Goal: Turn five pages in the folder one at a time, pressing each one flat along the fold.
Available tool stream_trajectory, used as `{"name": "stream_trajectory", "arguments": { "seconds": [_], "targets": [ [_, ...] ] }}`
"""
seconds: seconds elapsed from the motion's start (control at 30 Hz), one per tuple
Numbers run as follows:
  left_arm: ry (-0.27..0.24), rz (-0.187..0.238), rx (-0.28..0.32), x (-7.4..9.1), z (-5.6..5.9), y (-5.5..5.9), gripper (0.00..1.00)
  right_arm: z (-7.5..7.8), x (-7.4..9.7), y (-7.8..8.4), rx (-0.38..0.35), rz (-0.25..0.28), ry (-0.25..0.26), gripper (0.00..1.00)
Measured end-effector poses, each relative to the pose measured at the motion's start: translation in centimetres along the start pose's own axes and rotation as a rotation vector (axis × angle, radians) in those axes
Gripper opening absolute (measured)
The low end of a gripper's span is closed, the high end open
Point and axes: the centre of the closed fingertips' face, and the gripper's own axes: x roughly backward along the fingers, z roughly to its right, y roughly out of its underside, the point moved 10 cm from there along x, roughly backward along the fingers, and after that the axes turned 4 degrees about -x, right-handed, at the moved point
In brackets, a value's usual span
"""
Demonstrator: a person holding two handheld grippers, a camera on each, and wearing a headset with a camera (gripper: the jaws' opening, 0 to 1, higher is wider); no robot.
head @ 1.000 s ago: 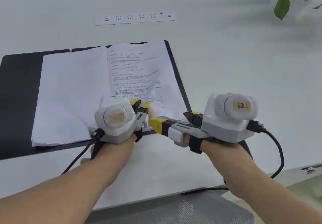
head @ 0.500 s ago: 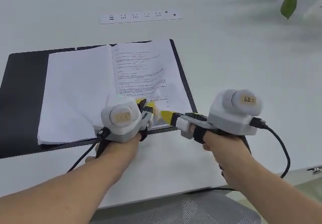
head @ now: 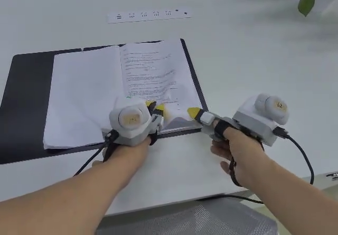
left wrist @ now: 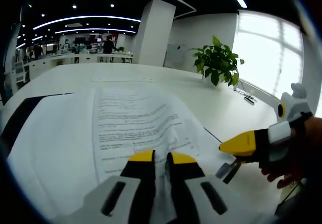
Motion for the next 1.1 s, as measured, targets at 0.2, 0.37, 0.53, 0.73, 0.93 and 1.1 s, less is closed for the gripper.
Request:
{"name": "stream_trajectory", "arguments": {
  "seconds": [0.2,0.37,0.53,0.73,0.93,1.1],
  "targets": [
    [0.001,-0.006,-0.006,0.0,0.0,-0.1,0.09,0.3,0.0,-0.1,-0.036,-0.007,0.018,0.00],
    [0.003,-0.013,-0.008,0.0,0.0,-0.2,0.09,-0.3,0.3,0.0,-0.007,0.014,0.023,0.00],
    [0.026,-0.036,0.026,0.1,0.0,-0.7,0.12,-1.4,0.8,-0.4,0.050,0.042,0.013,0.00],
    [0.063,-0.134,0.056,2.6,-0.9,-1.3,0.17,-3.7,2.1,-1.0,0.114,0.063,-0.034,0.00],
    [0.070,-0.106,0.057,6.9,-2.4,-2.2,0.32,-8.2,3.0,-0.5,0.137,0.067,-0.149,0.00],
    [0.047,-0.063,0.014,10.8,-4.3,-3.3,0.35,-12.3,2.7,1.1,0.159,0.054,-0.246,0.00]
  ]
}}
